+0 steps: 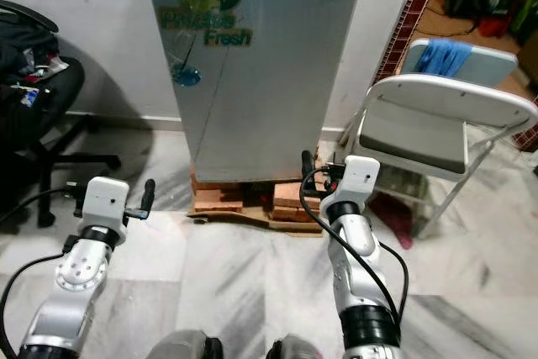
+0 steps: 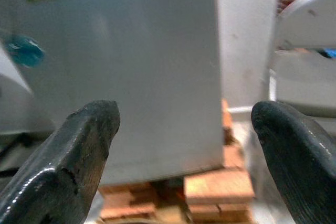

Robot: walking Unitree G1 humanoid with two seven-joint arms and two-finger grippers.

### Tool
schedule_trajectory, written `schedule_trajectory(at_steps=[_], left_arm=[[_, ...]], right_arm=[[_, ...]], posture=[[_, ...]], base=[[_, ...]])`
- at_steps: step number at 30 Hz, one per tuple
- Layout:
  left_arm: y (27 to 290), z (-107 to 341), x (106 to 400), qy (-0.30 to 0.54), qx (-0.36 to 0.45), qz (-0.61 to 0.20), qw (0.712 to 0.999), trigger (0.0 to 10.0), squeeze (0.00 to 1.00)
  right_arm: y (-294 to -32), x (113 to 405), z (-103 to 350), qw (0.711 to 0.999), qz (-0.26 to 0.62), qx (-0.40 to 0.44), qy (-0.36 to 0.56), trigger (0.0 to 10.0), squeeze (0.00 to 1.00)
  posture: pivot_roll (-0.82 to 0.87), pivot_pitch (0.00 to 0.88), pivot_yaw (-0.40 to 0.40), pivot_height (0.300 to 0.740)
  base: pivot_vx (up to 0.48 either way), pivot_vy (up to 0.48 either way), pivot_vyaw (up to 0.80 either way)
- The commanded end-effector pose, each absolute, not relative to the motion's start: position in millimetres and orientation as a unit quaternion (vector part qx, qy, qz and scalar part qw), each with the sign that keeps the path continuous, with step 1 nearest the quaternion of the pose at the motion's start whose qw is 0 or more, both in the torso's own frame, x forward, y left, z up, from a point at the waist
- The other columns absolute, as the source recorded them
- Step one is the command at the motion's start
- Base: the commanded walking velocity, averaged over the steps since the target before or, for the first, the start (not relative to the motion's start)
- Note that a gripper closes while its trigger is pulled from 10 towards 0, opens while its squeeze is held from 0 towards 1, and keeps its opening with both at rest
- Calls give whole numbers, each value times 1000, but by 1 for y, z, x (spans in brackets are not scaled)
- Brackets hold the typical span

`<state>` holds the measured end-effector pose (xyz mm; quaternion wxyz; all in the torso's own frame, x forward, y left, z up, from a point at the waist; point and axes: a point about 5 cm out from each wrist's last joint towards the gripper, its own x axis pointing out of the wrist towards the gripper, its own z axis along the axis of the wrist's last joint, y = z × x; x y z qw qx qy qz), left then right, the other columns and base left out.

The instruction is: Restocking fridge

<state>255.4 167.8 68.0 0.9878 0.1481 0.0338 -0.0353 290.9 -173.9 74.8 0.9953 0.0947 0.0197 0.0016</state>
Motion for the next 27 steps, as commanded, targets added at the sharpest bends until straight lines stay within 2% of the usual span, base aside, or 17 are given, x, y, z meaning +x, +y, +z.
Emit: schedule_trajectory(at_steps=[1,27], left_arm=[[171,72,254,20,156,-43,987,10000,0],[168,77,255,0,134,-51,990,10000,0]], right_arm=[[-172,293,79,996,1,94,9,10000,0],[-176,294,81,997,-9,76,3,10000,0]], posture=[[113,40,-26,740],[106,38,-30,740]], base=[[0,0,0],[0,0,0]])
